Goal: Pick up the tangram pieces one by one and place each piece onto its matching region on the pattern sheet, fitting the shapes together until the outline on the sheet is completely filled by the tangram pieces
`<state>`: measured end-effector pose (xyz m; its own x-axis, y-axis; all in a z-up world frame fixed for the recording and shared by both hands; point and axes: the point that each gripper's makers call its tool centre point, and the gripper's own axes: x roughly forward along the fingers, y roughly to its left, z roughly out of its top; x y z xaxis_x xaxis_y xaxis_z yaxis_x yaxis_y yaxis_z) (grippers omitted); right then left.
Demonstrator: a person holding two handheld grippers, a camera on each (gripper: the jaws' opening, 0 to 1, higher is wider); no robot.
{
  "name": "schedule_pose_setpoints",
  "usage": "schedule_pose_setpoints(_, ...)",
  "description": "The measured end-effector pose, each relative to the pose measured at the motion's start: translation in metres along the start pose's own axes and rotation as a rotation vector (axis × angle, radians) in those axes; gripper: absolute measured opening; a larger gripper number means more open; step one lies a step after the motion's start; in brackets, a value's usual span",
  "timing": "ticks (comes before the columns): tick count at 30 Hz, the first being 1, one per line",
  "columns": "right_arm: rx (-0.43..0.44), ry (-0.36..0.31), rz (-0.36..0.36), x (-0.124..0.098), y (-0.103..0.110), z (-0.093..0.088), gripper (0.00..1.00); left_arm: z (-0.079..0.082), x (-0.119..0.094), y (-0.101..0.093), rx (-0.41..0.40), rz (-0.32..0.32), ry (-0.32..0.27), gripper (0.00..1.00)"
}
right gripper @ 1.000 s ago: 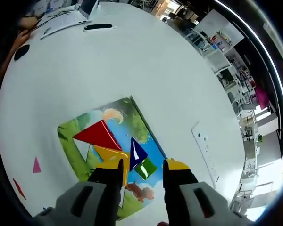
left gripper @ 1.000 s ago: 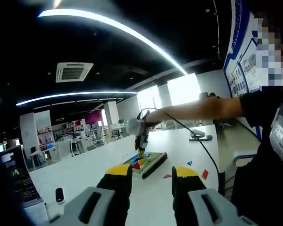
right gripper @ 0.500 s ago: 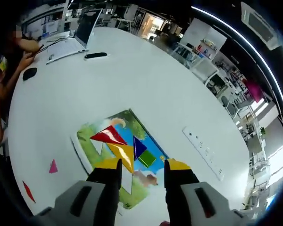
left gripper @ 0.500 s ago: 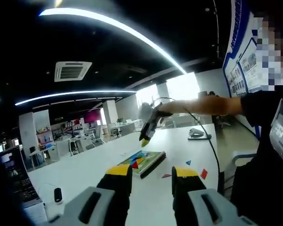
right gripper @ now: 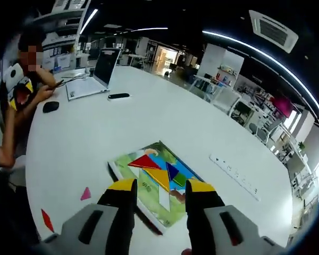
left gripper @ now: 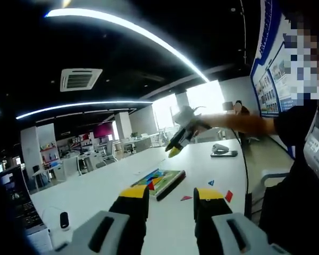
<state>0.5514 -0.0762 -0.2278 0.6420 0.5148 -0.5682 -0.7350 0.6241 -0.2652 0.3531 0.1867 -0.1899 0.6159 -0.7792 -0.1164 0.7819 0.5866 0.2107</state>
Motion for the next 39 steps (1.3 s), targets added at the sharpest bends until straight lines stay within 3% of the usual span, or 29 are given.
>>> schedule_pose_setpoints(9, 0.032, -0.161, 0.018, -0.036, 0.029, 0.002, 0.37, 0.0, 0.001, 0.001, -0.006, -0.001, 0.004, 0.35)
schedule_pose_setpoints(13, 0.06, -0.249, -0.031, -0.052, 0.029, 0.003, 0.38, -0.002, 0.002, 0.006, -0.028, 0.009, 0.009, 0.35)
schedule_pose_setpoints(16, 0.069, -0.282, -0.04, -0.063, 0.037, -0.007, 0.39, -0.003, 0.002, 0.006, -0.032, 0.01, 0.013, 0.35)
schedule_pose_setpoints(18, 0.112, -0.343, -0.032, -0.071, 0.043, -0.007, 0.4, -0.002, 0.003, 0.007, -0.032, 0.011, 0.013, 0.35)
schedule_pose_setpoints(21, 0.119, -0.345, -0.019, -0.08, 0.055, -0.02, 0.41, -0.003, 0.005, 0.008, -0.033, 0.013, 0.018, 0.35)
schedule_pose_setpoints(24, 0.164, -0.426, -0.039, -0.09, 0.059, -0.021, 0.41, -0.004, 0.006, 0.008, -0.039, 0.018, 0.022, 0.35)
schedule_pose_setpoints(27, 0.2, -0.447, -0.025, -0.098, 0.068, -0.033, 0.41, -0.004, 0.007, 0.007, -0.037, 0.015, 0.022, 0.35)
schedule_pose_setpoints(34, 0.236, -0.553, -0.01, -0.123, 0.078, -0.028, 0.42, -0.004, 0.01, 0.006, -0.033, 0.014, 0.026, 0.35)
schedule_pose_setpoints(39, 0.214, -0.541, -0.01, -0.125, 0.081, -0.032, 0.43, -0.003, 0.01, 0.004, -0.027, 0.013, 0.027, 0.35)
